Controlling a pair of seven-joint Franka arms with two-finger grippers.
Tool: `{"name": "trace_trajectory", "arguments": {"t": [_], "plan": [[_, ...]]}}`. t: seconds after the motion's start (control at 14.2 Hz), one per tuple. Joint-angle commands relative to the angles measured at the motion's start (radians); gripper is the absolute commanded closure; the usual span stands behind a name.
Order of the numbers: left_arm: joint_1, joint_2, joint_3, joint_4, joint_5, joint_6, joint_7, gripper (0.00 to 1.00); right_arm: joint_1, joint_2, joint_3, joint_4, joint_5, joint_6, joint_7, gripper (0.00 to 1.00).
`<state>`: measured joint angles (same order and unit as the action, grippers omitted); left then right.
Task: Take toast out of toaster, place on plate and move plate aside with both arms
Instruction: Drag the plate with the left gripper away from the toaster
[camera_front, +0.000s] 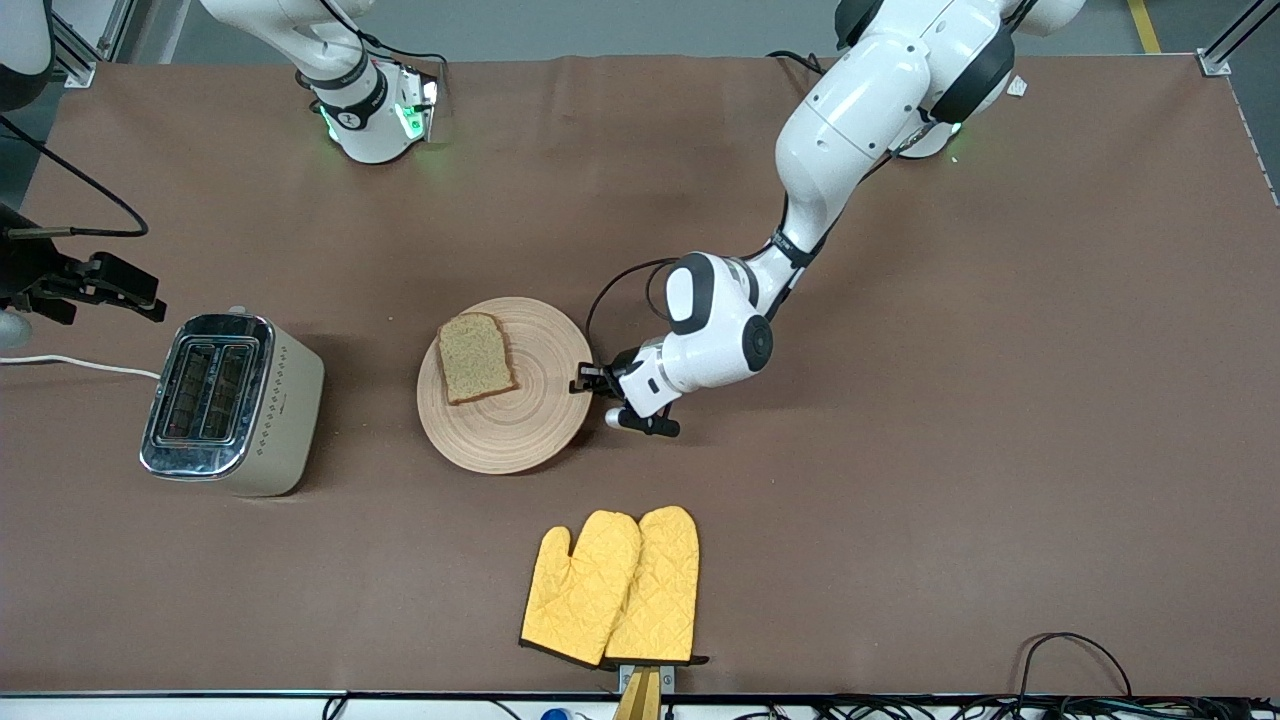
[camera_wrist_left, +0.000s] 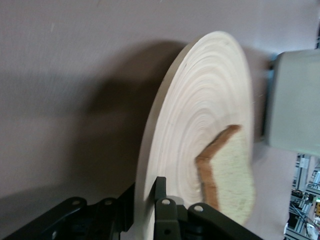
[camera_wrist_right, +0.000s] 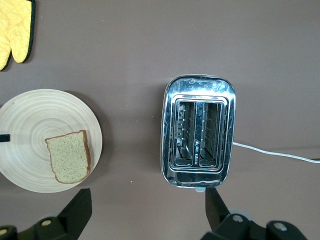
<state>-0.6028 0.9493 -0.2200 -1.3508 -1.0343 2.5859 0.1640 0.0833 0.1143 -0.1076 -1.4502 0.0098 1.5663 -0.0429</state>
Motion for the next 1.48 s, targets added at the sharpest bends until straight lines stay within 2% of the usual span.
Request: {"name": "trace_trajectory", "arguments": {"t": [0.0, 0.35, 0.56, 0.77, 0.99, 1.13, 1.27, 1.41], "plan": [[0.081, -0.11, 0.005, -0.034, 0.014, -0.149, 0.003, 1.0, 0.007, -0.019, 0.005, -0.007, -0.021, -0.012, 0.012, 0.0], [0.355, -0.188, -0.002, -0.022, 0.122, -0.545, 0.053, 1.0, 0.013, -0.021, 0.008, -0.007, -0.019, -0.017, 0.012, 0.0], [0.565, -0.198, 0.001, -0.022, 0.125, -0.764, 0.24, 1.0, 0.01, -0.021, 0.009, -0.007, -0.019, -0.015, 0.014, 0.0], [0.774, -0.161, -0.001, -0.019, 0.186, -0.939, 0.452, 1.0, 0.01, -0.021, 0.011, -0.009, -0.019, -0.015, 0.015, 0.0], [0.923, -0.092, 0.01, -0.004, 0.221, -0.994, 0.658, 1.0, 0.012, -0.019, 0.011, -0.009, -0.019, -0.014, 0.015, 0.0], [1.0, -0.025, 0.008, 0.042, 0.267, -0.995, 0.73, 0.99, 0.01, -0.021, 0.011, -0.009, -0.019, -0.015, 0.015, 0.0], [1.034, 0.011, 0.019, 0.052, 0.272, -0.989, 0.736, 0.99, 0.012, -0.021, 0.011, -0.009, -0.019, -0.015, 0.015, 0.0], [1.031, 0.017, 0.06, 0.05, 0.269, -0.983, 0.724, 0.99, 0.019, -0.021, 0.009, -0.009, -0.021, -0.017, 0.015, 0.0]]}}
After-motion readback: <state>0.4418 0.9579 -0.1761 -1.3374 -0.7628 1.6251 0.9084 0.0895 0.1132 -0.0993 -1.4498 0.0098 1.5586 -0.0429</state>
